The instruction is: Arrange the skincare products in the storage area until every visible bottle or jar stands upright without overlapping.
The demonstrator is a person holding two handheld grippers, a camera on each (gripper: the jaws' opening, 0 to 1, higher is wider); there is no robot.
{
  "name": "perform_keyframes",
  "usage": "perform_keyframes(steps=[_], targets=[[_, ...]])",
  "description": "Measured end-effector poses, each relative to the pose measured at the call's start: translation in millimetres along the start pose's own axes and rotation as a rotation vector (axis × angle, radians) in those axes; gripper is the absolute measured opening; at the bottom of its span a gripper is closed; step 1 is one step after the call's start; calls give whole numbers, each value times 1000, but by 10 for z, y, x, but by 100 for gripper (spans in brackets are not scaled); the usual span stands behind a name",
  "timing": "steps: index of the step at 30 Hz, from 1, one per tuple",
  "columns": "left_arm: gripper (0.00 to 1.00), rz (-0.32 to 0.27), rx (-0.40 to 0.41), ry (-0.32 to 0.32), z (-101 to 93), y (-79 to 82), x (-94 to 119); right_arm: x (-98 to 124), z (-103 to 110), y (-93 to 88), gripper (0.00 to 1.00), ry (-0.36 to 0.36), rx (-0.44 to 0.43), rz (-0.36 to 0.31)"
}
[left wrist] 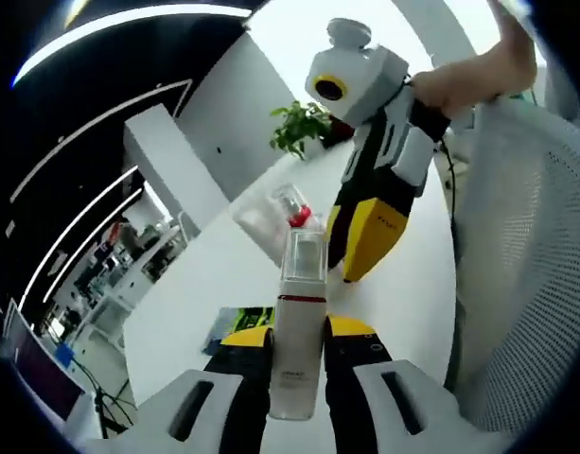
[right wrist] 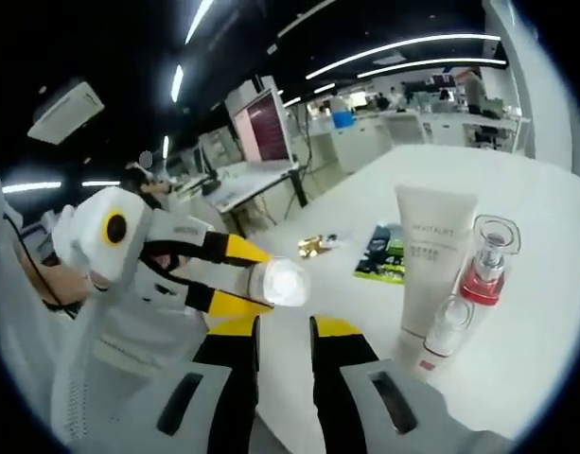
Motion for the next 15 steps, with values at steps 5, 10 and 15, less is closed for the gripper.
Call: perform_keyframes(steps=[5,10,15], targets=[[18,-43,144,-39,-68,69,-14,-13,16,23,22,3,-21,-30],[18,-58,295,-61,-97,91,-14,-1,44,83,25,19,-40,-63],[18,-112,471,-98,-82,139,5,10,91,219,26,57,-99,-152]])
Point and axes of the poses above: the point that each gripper's makers call its tool centre point, and the gripper's own axes: x roughly backward along the fingers, z roughly to its left, y roughly out of its top, the point moved 3 cm from there along x, roughly backward along the fingers, and after that the axes turned 7 degrees about -z, right-handed, at the moved point
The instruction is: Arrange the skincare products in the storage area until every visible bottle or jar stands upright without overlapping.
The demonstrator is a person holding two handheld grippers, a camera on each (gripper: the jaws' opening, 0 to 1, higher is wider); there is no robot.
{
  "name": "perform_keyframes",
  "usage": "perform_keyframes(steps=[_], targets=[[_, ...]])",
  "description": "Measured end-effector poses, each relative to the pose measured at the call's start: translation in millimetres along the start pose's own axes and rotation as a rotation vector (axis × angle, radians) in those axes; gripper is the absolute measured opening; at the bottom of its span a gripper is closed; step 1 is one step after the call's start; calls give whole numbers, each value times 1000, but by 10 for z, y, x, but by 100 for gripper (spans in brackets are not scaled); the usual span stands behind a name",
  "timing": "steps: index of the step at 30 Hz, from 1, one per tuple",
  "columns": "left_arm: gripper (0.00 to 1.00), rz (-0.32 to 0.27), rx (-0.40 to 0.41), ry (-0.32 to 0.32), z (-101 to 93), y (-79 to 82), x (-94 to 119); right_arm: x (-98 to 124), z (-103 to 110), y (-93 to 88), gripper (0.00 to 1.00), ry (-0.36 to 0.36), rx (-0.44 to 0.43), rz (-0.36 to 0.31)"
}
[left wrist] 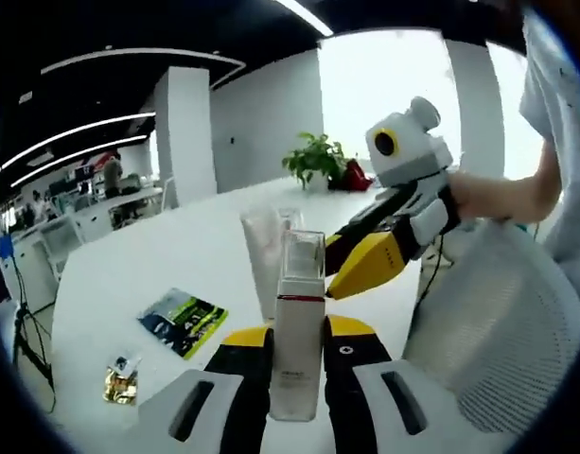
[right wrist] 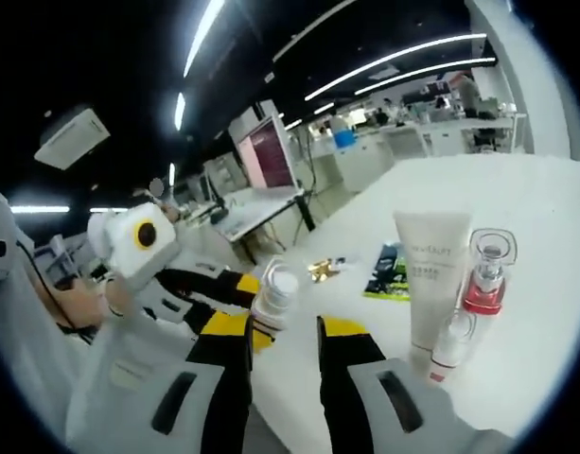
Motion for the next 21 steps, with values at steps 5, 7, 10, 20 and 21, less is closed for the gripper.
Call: perform_keyframes(steps=[5,7,10,20,21], targets=[[17,-7,59,-29,-37,-2,-12,21,-22,15,27,4,-42,-10],[17,-7,82,-51,-78,-7,-16,15,7,12,26,18,-47,-6],[17,-5,82,-73,-126,-14,-27,13,25,27,24,27,-51,-15],[17,53,58,-102,-173,-132,-45,5,93,-25,21,39,9,27],[17,65,49,-102,-162,-155,-39,-9,112,-48,21,40,34,41]])
Point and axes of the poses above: the point that each gripper's makers call its tool centre point, and the gripper's own axes: x roughly backward along the fingers, z roughly to its left, y roughly out of its top, the point moved 3 cm from there along x, roughly backward along the fingers, and after that the axes turned 7 degrees about -z, right-handed, at the moved point
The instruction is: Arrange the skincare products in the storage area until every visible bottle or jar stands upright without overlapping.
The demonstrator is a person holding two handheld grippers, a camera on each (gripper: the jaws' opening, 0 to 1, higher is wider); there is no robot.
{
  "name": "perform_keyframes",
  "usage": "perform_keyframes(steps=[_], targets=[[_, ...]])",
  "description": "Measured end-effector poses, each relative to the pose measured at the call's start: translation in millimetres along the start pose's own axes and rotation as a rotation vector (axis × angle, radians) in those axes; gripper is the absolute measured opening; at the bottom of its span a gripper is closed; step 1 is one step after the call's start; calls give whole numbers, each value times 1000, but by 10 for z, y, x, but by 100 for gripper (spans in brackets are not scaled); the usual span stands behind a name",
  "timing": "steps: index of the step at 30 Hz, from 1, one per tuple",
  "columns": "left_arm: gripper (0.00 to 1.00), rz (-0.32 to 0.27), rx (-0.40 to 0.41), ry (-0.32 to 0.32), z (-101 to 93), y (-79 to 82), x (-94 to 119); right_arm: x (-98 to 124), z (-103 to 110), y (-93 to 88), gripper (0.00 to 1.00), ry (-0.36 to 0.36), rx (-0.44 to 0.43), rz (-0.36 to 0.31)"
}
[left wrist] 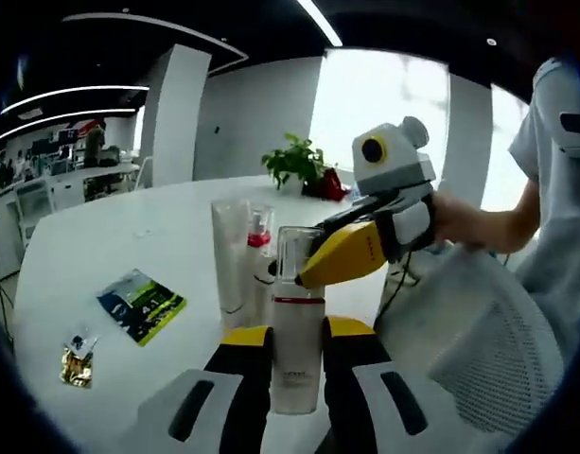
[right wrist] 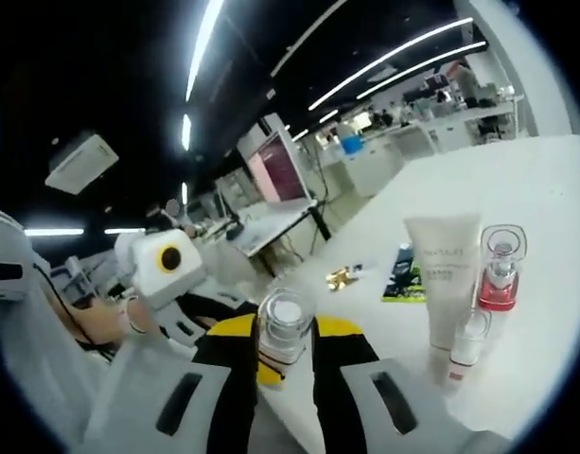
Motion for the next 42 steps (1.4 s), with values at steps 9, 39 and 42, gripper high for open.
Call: perform_keyframes(steps=[9,39,42], targets=[[17,89,-97,20,-63,-121,-42,-71,76,-111,20,-7,166,73],[18,233,-422,84,26,-147,-400,22,-107,-123,20,-175,398,161],[18,244,-445,79,44,-116,-537,79,-199,-95,20,-215,407,163]])
Point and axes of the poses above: the point that each gripper's makers call its tool centre point, and the gripper's own axes: x roughly backward along the fingers, z roughly to its left, y roughly out of its top, the point moved 3 cm from there along x, roughly backward along the fingers, and after that the axes turned 7 degrees about -z, right-handed, at the moved point
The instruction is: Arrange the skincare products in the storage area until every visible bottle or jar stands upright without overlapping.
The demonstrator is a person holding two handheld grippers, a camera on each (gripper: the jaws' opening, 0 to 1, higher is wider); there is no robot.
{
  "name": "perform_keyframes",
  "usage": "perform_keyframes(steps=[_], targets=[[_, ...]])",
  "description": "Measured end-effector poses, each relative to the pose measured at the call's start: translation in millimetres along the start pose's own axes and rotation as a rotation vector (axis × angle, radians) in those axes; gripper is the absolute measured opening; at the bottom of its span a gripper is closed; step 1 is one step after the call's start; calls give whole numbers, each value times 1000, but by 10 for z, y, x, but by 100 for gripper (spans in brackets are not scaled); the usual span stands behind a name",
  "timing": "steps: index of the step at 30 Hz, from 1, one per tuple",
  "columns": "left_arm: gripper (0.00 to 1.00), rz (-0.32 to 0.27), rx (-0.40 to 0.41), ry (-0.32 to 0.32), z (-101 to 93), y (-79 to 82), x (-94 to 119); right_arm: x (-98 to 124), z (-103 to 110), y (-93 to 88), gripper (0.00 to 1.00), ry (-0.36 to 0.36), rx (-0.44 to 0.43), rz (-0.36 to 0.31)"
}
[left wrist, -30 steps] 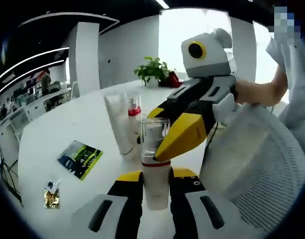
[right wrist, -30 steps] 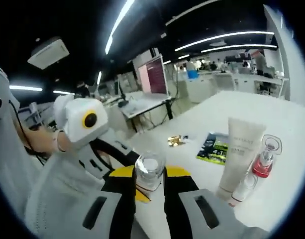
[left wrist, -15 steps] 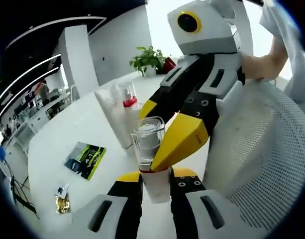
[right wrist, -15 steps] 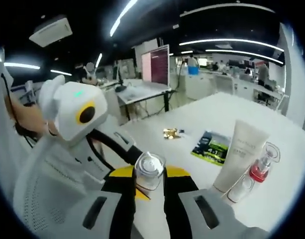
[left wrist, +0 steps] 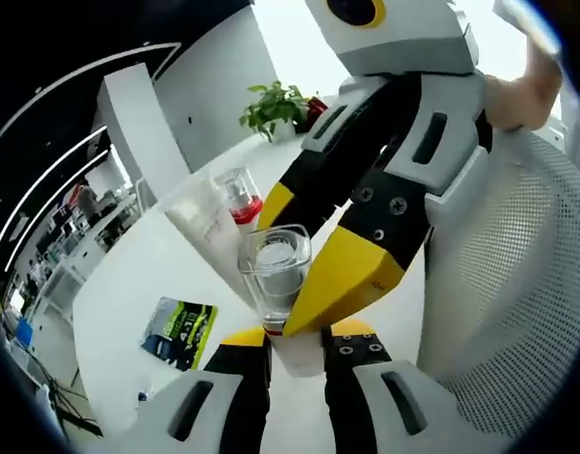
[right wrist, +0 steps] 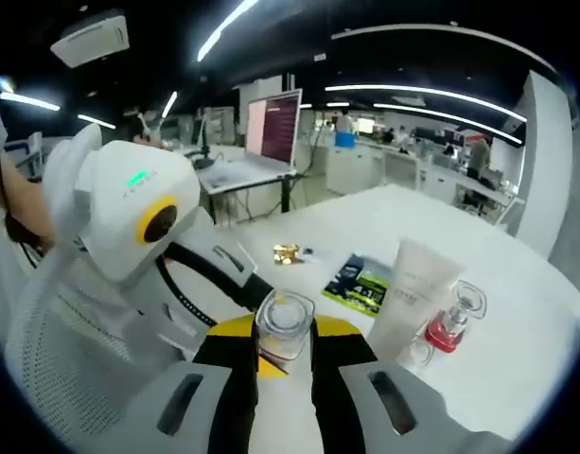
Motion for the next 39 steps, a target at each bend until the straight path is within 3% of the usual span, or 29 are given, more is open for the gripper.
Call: perform_keyframes(steps=[6,12,21,31,33,39], targets=[[18,8,20,-56,50,54,-216,32,-188,-55,20,-61,-8,27],[17,-1,-7,-61,77,86,-360,62,-324,-106,20,-112,-14,44],[17,-38,96,-82,50,-50,-406,-6,-310,-211,20,-95,-22,82],[17,-62,131,-105,33,-94,-476,-30,-346,-305,21,-96,-44,108],[17,-106,167,-123,19,-46,-472,-44,-350,-337,23,-95,-33,126],[17,-98,148,-125,4,-65,-465,-53,-342,-346,24,-94,-10,133]])
Point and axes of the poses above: the point that each gripper's makers call its tool centre point, and the gripper's own axes: x roughly backward along the fingers, z roughly to its left, y roughly out of its top, the point moved 3 cm from there along x, roughly backward along the fingers, and after that the axes turned 7 degrees about -z, right-handed, at the moved point
